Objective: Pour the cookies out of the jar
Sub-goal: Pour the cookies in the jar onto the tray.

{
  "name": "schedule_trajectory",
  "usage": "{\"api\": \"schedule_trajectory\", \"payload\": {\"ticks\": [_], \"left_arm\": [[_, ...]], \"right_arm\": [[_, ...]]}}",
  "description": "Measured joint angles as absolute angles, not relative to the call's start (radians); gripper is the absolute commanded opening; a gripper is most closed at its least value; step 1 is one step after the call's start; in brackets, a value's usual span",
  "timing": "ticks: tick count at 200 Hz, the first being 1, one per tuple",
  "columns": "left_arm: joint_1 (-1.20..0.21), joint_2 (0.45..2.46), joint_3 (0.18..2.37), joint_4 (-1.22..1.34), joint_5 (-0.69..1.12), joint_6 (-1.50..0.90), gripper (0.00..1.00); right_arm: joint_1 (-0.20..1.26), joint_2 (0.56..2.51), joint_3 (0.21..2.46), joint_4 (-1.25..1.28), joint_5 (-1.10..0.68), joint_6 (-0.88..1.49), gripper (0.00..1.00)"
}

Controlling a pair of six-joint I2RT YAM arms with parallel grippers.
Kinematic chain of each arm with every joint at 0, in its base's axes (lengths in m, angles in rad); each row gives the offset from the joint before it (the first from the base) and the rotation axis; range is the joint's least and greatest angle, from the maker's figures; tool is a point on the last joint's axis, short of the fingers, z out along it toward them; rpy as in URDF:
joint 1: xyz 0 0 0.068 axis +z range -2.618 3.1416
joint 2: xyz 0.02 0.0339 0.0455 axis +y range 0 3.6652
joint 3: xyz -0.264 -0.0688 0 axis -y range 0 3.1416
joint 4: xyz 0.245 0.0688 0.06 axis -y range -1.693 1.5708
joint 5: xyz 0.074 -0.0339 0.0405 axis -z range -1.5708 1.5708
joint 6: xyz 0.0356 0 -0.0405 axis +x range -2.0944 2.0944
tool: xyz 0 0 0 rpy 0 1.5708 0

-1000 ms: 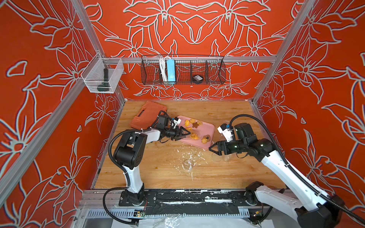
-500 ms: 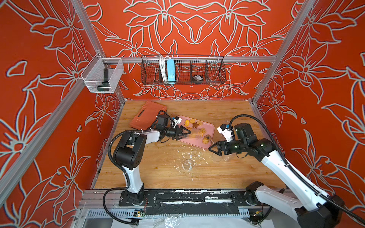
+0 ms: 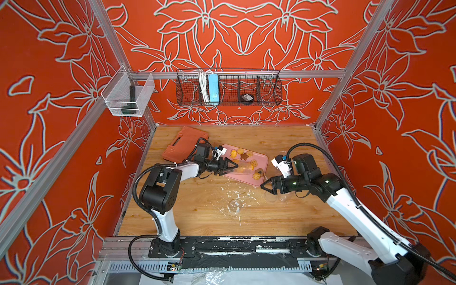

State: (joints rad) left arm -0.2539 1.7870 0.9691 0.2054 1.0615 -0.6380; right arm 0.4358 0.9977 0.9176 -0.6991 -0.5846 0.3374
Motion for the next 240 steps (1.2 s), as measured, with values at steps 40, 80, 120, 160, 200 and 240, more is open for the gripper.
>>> {"api": "schedule_trajectory", "payload": {"ticks": [40, 80, 120, 160, 200, 240], "left_arm": [[-0.245, 1.672, 0.926, 0.212, 1.037, -0.648, 0.58], [-0.237, 1.561, 0.878, 0.232, 1.011, -0.683, 0.58], [-0.236, 1.486, 0.866, 0.235, 0.989, -0.708, 0.58], [-0.236, 1.413, 0.830, 0.254, 0.976, -0.749, 0.58], [-0.236, 1.344, 0.794, 0.265, 0.961, -0.778, 0.58], [-0.236, 1.295, 0.769, 0.265, 0.958, -0.790, 0.59]], "right_arm": [[0.436, 0.998, 0.917, -0.698, -0.584, 0.344, 0.89], [0.436, 0.997, 0.910, -0.689, -0.576, 0.353, 0.90], [0.433, 0.987, 0.899, -0.680, -0.554, 0.357, 0.91], [0.433, 0.962, 0.883, -0.668, -0.522, 0.356, 0.92], [0.431, 0.937, 0.870, -0.661, -0.480, 0.358, 0.94], [0.431, 0.929, 0.867, -0.654, -0.450, 0.369, 0.94]]}}
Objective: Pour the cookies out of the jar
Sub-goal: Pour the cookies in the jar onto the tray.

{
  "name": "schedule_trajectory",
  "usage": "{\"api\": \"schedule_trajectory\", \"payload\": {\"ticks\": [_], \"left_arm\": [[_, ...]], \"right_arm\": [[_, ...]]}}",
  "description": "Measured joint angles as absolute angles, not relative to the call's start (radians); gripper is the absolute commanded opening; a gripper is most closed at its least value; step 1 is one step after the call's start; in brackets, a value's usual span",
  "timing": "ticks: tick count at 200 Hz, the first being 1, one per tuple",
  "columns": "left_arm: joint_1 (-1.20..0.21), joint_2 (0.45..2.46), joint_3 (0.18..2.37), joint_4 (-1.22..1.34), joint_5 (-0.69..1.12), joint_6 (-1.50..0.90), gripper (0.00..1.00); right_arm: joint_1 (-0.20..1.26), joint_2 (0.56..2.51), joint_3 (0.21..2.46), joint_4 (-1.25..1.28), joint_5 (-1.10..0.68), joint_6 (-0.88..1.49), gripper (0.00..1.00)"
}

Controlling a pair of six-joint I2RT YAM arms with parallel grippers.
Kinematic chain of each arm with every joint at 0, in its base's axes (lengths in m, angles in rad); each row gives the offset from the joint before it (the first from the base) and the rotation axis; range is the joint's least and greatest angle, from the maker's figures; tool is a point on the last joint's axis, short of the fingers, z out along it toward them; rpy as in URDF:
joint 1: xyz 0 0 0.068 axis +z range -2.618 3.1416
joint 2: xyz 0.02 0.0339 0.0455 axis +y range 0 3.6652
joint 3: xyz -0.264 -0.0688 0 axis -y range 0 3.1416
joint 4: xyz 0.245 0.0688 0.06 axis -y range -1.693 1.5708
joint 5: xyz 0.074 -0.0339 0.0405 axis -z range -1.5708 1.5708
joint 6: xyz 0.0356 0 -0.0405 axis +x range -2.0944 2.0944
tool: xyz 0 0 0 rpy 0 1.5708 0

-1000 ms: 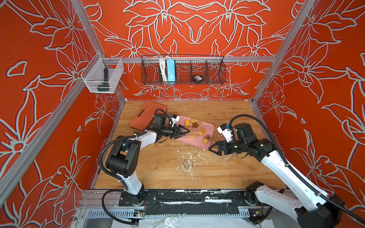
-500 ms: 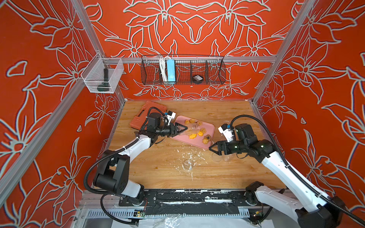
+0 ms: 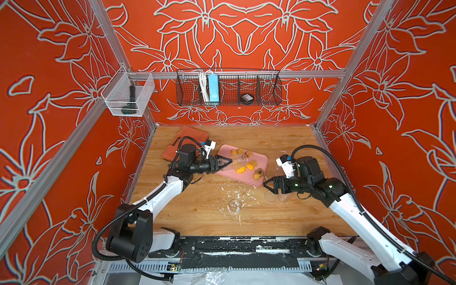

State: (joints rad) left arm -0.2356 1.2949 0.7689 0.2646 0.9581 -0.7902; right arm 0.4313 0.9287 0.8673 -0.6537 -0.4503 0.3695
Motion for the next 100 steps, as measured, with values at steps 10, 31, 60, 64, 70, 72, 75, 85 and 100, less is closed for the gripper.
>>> {"api": "schedule_trajectory", "payload": {"ticks": [10, 31, 60, 64, 70, 72, 75, 85, 100], "left_arm": [[-0.236, 1.282, 0.764, 0.265, 0.958, -0.792, 0.59], [-0.236, 1.255, 0.761, 0.264, 0.958, -0.796, 0.59], [-0.236, 1.210, 0.754, 0.264, 0.958, -0.807, 0.59], [-0.236, 1.204, 0.753, 0.264, 0.958, -0.809, 0.59], [-0.236, 1.196, 0.751, 0.264, 0.958, -0.812, 0.59], [-0.236, 1.193, 0.749, 0.264, 0.959, -0.813, 0.59], [-0.236, 1.190, 0.748, 0.265, 0.958, -0.813, 0.59], [-0.236, 1.176, 0.741, 0.265, 0.959, -0.818, 0.59], [-0.236, 1.155, 0.731, 0.264, 0.959, -0.825, 0.59]], "right_arm": [[0.431, 0.925, 0.866, -0.654, -0.443, 0.372, 0.94], [0.431, 0.913, 0.859, -0.652, -0.429, 0.378, 0.94], [0.431, 0.894, 0.851, -0.653, -0.418, 0.388, 0.94], [0.431, 0.891, 0.850, -0.653, -0.415, 0.391, 0.95], [0.431, 0.887, 0.850, -0.653, -0.411, 0.394, 0.95], [0.431, 0.886, 0.850, -0.653, -0.409, 0.395, 0.95], [0.431, 0.884, 0.850, -0.653, -0.407, 0.397, 0.95], [0.431, 0.877, 0.850, -0.653, -0.401, 0.402, 0.95], [0.429, 0.868, 0.850, -0.653, -0.398, 0.406, 0.95]]}}
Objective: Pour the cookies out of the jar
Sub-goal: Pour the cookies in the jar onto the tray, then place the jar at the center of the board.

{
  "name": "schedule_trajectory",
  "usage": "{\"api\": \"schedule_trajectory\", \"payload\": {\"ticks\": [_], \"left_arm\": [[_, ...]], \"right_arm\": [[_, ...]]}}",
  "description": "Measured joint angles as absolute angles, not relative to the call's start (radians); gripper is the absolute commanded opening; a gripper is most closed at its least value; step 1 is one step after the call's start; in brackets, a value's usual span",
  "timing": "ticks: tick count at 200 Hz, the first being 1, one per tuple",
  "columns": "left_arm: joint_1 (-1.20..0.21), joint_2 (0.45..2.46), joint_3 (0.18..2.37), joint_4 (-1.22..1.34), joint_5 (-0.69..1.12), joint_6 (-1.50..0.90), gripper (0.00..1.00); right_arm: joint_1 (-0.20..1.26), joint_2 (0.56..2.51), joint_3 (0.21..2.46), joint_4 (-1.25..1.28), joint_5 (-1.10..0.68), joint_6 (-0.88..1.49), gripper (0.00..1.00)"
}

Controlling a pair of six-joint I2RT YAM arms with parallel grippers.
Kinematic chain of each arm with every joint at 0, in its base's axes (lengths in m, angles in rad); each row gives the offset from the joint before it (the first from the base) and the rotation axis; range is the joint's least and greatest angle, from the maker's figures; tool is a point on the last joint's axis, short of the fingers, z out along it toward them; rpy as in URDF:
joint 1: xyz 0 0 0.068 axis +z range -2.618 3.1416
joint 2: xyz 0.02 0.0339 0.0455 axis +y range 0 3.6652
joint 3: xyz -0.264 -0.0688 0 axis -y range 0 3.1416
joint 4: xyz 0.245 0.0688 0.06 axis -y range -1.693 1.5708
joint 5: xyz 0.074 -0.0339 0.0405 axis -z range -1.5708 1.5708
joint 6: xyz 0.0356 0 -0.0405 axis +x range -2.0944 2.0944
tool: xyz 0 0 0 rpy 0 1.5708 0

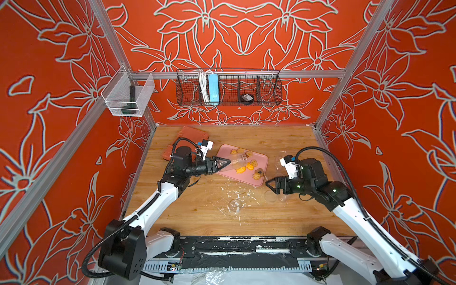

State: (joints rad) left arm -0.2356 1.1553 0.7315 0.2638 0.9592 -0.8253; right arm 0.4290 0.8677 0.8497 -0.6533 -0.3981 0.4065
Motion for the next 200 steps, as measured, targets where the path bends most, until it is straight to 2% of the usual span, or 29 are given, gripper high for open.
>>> {"api": "schedule_trajectory", "payload": {"ticks": [101, 200], "left_arm": [[-0.236, 0.979, 0.644, 0.239, 0.962, -0.836, 0.59], [-0.236, 0.850, 0.576, 0.203, 0.962, -0.839, 0.59]], "right_arm": [[0.426, 0.849, 0.850, -0.654, -0.395, 0.484, 0.99], [0.427, 0.843, 0.850, -0.648, -0.503, 0.538, 0.99]]}}
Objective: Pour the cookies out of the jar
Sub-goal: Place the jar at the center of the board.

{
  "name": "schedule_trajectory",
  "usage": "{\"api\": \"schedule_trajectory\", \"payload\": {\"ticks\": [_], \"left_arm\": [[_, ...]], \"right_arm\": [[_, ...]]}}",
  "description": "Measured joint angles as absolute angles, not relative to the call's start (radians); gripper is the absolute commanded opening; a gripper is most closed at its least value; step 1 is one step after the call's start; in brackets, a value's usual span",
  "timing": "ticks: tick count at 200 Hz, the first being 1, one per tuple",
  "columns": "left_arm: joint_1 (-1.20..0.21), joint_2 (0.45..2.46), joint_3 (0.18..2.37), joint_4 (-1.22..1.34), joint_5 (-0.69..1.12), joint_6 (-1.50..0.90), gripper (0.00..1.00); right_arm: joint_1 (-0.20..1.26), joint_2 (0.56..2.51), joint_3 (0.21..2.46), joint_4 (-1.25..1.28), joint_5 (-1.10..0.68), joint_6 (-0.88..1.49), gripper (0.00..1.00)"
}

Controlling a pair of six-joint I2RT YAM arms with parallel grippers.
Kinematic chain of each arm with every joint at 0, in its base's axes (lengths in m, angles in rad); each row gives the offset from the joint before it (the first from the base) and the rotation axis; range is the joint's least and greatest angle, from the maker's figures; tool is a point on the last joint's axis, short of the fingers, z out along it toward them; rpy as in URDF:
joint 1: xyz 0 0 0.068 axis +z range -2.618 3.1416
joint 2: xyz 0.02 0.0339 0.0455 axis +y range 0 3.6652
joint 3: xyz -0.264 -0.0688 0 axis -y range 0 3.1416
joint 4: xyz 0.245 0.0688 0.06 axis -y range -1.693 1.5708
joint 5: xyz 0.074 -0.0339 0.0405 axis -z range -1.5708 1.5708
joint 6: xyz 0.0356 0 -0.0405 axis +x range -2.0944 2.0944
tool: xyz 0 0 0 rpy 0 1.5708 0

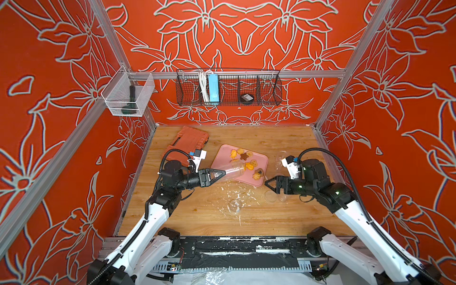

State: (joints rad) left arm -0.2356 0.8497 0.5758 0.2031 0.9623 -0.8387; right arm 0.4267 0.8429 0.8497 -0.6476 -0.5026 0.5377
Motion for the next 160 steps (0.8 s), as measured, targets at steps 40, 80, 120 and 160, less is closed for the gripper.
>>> {"api": "schedule_trajectory", "payload": {"ticks": [40, 80, 120, 160], "left_arm": [[-0.236, 0.830, 0.556, 0.171, 0.963, -0.833, 0.60], [-0.236, 0.821, 0.556, 0.160, 0.970, -0.823, 0.60], [-0.236, 0.819, 0.556, 0.139, 0.976, -0.803, 0.60], [-0.236, 0.814, 0.556, 0.134, 0.990, -0.793, 0.60]], "right_arm": [[0.427, 0.842, 0.850, -0.635, -0.563, 0.554, 0.99], [0.427, 0.844, 0.850, -0.616, -0.615, 0.568, 0.99], [0.426, 0.855, 0.838, -0.588, -0.673, 0.588, 0.99], [0.426, 0.860, 0.817, -0.540, -0.725, 0.621, 0.99]]}}
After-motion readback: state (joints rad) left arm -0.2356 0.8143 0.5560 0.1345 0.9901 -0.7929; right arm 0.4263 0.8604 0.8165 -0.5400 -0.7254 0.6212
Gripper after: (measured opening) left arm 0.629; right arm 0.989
